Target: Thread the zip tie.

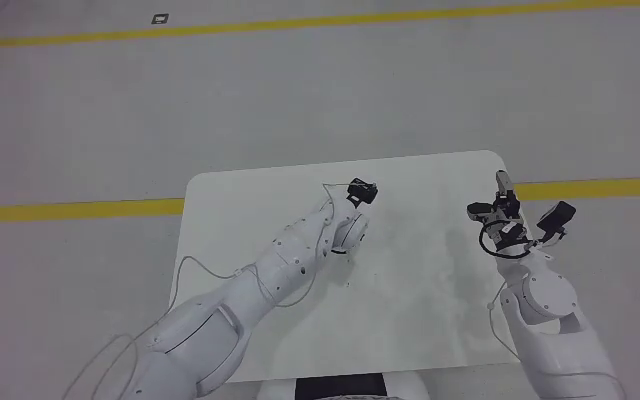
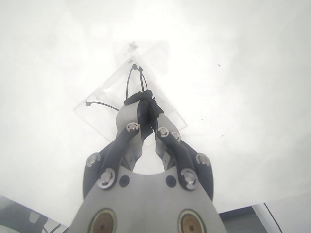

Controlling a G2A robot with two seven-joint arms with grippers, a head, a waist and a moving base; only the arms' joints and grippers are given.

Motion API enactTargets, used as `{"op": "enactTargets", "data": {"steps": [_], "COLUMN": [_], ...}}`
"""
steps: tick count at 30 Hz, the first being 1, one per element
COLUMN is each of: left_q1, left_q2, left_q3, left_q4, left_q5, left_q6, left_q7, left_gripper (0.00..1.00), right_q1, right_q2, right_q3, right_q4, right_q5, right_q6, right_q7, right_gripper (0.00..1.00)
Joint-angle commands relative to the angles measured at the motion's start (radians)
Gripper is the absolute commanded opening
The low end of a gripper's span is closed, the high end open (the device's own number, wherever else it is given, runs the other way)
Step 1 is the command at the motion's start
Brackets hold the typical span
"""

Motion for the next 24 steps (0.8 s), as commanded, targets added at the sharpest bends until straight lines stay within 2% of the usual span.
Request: {"op": "enactTargets", "data": {"steps": [1, 5, 24], "left_q1": [0.015, 0.045, 0.045], "left_q2": [0.012, 0.035, 0.035], "left_q3": [-0.010, -0.027, -0.027], "left_q4": [-0.038, -0.116, -0.116], "left_q5": [0.019, 0.077, 0.077], "left_q6": [0.005, 0.019, 0.019], "left_q7": [-0.007, -0.017, -0.017], "left_gripper": [0.00, 0.00, 0.00], "right_q1": [0.000, 0.000, 0.000], "right_q2": [0.000, 0.000, 0.000], "right_q3": [0.000, 0.000, 0.000], "right_q4": [0.000, 0.000, 0.000], "right_q5": [0.000, 0.000, 0.000], "right_q6": [0.000, 0.000, 0.000], "right_q7": [0.000, 0.000, 0.000], "right_gripper": [1.00, 1.00, 1.00]}}
